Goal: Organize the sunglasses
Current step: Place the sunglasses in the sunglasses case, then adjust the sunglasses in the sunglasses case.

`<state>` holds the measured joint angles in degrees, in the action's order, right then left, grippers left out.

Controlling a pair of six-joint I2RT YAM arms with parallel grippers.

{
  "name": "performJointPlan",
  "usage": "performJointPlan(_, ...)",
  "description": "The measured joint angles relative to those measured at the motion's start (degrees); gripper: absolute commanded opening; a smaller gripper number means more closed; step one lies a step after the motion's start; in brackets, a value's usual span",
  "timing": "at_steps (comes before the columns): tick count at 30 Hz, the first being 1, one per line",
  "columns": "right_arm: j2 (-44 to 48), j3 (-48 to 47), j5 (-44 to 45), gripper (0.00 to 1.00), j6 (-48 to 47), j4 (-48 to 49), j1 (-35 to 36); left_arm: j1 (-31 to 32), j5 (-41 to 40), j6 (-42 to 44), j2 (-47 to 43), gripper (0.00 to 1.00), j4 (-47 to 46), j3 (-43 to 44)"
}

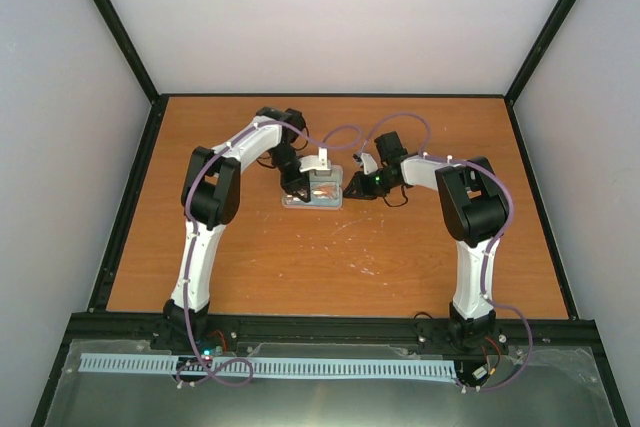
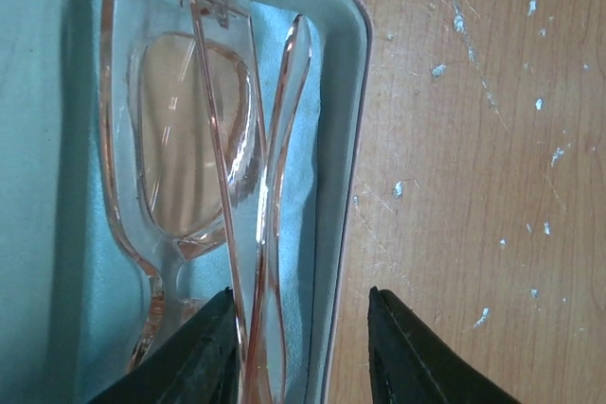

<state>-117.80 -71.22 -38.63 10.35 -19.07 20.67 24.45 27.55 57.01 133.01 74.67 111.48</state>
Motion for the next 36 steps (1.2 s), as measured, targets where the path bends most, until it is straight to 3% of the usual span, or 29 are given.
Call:
performJointPlan(7,0.1,0.4,-0.3,0.14,0.0,0.7,0.0,0.1,1.6,-0.1,-0.1,0.43,0.0,1.6)
performJointPlan(9,0.1,0.5,-0.5,0.14,0.0,0.9,0.0,0.1,2.7,-0.1,-0.5,0.35,0.0,1.7)
performJointPlan(12,0.1,0.7,-0.6,0.13,0.0,1.2,0.0,0.1,4.2,-0.9,-1.7,0.14,0.1,1.9)
performJointPlan(17,0.1,0.9,-0.9,0.14,0.0,1.5,0.0,0.1,5.5,-2.5,-3.7,0.04,-2.4,2.3)
performJointPlan(36,0.5,1.6,-0.9,0.13,0.0,2.1,0.1,1.1,3.9,-6.6,-3.8,0.05,-11.6,-3.4)
